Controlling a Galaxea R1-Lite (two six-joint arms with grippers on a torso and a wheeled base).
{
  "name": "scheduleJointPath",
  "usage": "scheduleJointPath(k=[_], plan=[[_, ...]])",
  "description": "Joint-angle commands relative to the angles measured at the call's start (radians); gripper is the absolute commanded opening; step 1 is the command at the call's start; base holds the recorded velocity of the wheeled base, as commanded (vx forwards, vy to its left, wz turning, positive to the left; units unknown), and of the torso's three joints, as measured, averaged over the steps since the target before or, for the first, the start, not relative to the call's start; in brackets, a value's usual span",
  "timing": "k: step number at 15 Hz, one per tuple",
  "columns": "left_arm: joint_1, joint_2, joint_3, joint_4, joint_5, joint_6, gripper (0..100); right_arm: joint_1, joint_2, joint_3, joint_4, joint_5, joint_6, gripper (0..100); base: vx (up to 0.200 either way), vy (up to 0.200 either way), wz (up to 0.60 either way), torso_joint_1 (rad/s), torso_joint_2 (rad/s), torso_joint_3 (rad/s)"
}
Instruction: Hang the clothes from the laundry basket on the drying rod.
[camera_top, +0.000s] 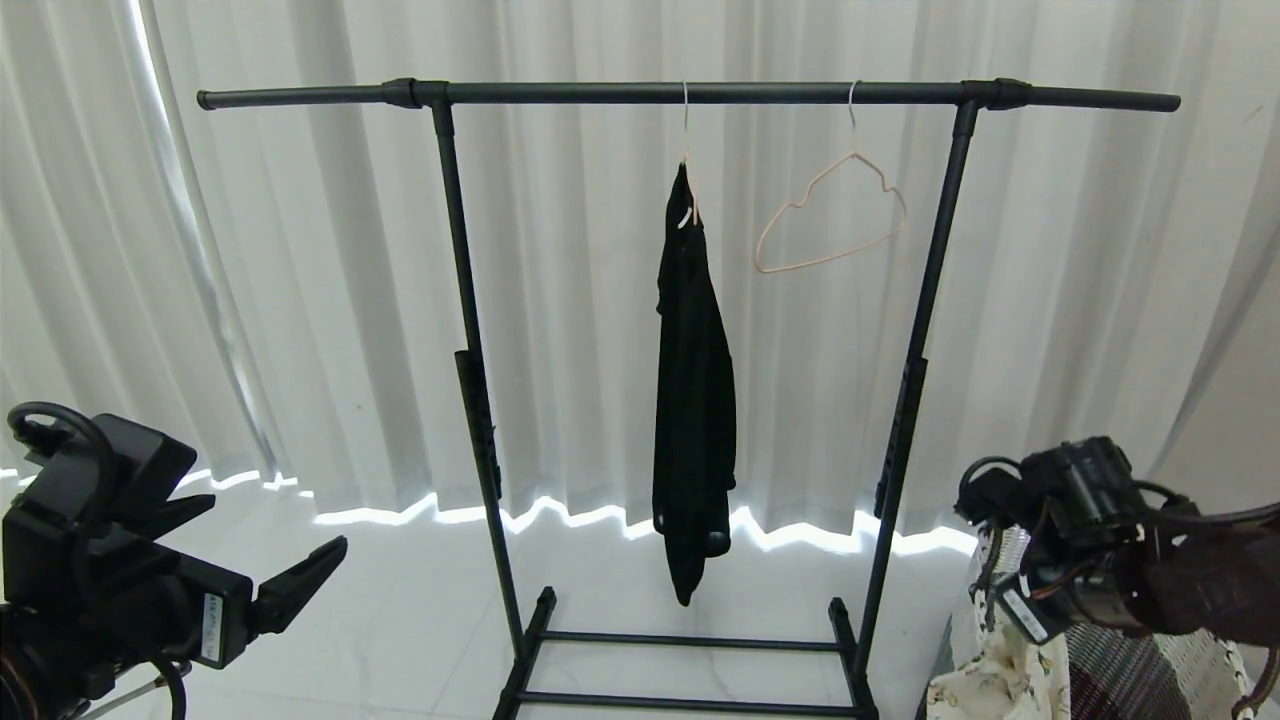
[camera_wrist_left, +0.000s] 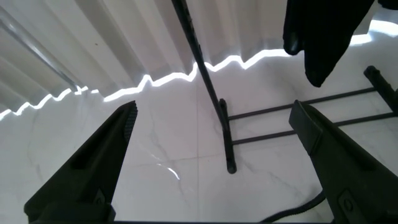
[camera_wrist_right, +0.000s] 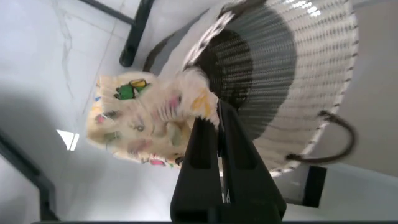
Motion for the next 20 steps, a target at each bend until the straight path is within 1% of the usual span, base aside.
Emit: scheduleJointPath(k=[1, 2, 4, 6, 7, 9, 10, 11, 13, 14, 15, 18, 20], plan=[[-0.032, 0.0, -0.011, -0.002, -0.014, -0.014, 100, 0.05, -0.155, -0.189, 0.136, 0.023, 0.003, 0, 0.0, 0.0, 0.0, 0.0, 0.0, 0.0], [-0.054, 0.0, -0.019, -0.002, -0.049, -0.039, 100, 0.082, -0.16, -0.253, 0.161, 0.027, 0.011, 0, 0.0, 0.0, 0.0, 0.0, 0.0, 0.0], [-0.1, 0.005, -0.065, -0.001, -0.153, -0.089, 100, 0.154, -0.154, -0.396, 0.218, 0.029, 0.035, 0, 0.0, 0.0, 0.0, 0.0, 0.0, 0.0], [-0.132, 0.037, -0.123, -0.002, -0.233, -0.103, 100, 0.229, -0.143, -0.52, 0.278, 0.03, 0.068, 0, 0.0, 0.0, 0.0, 0.0, 0.0, 0.0], [-0.152, 0.062, -0.149, -0.002, -0.242, -0.103, 100, 0.271, -0.135, -0.576, 0.301, 0.032, 0.088, 0, 0.0, 0.0, 0.0, 0.0, 0.0, 0.0], [-0.228, 0.089, -0.184, -0.008, -0.245, -0.117, 100, 0.341, -0.114, -0.657, 0.305, 0.06, 0.126, 0, 0.0, 0.0, 0.0, 0.0, 0.0, 0.0], [-0.276, 0.101, -0.2, -0.01, -0.248, -0.145, 100, 0.367, -0.103, -0.685, 0.307, 0.07, 0.129, 0, 0.0, 0.0, 0.0, 0.0, 0.0, 0.0], [-0.328, 0.112, -0.213, -0.01, -0.253, -0.188, 100, 0.387, -0.091, -0.711, 0.304, 0.078, 0.129, 0, 0.0, 0.0, 0.0, 0.0, 0.0, 0.0], [-0.411, 0.14, -0.243, -0.01, -0.255, -0.272, 100, 0.424, -0.066, -0.772, 0.302, 0.095, 0.129, 0, 0.0, 0.0, 0.0, 0.0, 0.0, 0.0], [-0.437, 0.15, -0.258, -0.01, -0.255, -0.295, 100, 0.444, -0.052, -0.804, 0.302, 0.098, 0.129, 0, 0.0, 0.0, 0.0, 0.0, 0.0, 0.0], [-0.457, 0.17, -0.272, -0.01, -0.255, -0.306, 100, 0.464, -0.036, -0.838, 0.304, 0.098, 0.132, 0, 0.0, 0.0, 0.0, 0.0, 0.0, 0.0], [-0.479, 0.229, -0.307, -0.01, -0.255, -0.306, 100, 0.518, 0.009, -0.925, 0.305, 0.099, 0.143, 0, 0.0, 0.0, 0.0, 0.0, 0.0, 0.0], [-0.495, 0.267, -0.341, -0.01, -0.255, -0.307, 100, 0.542, 0.029, -0.956, 0.307, 0.099, 0.143, 0, 0.0, 0.0, 0.0, 0.0, 0.0, 0.0]])
